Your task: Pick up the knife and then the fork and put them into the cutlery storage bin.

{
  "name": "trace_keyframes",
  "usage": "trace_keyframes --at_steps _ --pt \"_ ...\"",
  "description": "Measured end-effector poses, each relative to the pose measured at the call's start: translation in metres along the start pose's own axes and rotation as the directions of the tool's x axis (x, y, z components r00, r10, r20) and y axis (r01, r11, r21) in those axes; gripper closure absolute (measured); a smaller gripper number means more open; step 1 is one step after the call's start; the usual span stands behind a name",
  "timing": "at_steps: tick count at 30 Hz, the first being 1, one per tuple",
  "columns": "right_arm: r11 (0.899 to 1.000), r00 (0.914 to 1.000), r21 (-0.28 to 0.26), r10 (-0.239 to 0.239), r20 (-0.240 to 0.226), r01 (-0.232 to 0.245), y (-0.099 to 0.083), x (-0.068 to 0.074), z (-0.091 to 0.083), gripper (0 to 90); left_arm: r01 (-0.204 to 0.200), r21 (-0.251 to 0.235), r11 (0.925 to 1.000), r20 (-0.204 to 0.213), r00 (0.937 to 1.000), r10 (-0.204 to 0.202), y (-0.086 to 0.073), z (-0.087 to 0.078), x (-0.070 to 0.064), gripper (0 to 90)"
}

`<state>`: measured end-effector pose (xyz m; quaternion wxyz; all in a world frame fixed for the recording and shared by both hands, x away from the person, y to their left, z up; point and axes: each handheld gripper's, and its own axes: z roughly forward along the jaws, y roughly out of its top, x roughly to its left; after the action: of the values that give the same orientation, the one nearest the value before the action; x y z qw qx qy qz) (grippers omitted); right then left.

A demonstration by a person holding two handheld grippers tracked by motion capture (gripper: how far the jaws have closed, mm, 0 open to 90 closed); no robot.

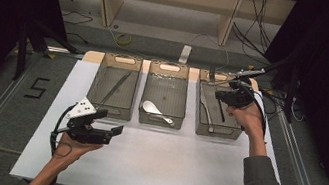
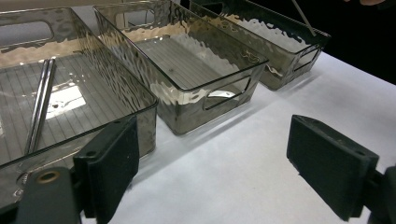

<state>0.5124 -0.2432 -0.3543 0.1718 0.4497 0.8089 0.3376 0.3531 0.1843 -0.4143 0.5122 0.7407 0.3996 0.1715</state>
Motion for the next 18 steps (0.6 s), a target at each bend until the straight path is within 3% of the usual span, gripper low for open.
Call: trace_keyframes --at_steps 18 --pt "0.996 0.9975 0.066 0.064 0.031 -0.066 -0.015 -0.012 0.028 85.0 0.006 -0.005 1.0000 0.001 1.0000 -0.006 0.000 0.000 0.000 16.8"
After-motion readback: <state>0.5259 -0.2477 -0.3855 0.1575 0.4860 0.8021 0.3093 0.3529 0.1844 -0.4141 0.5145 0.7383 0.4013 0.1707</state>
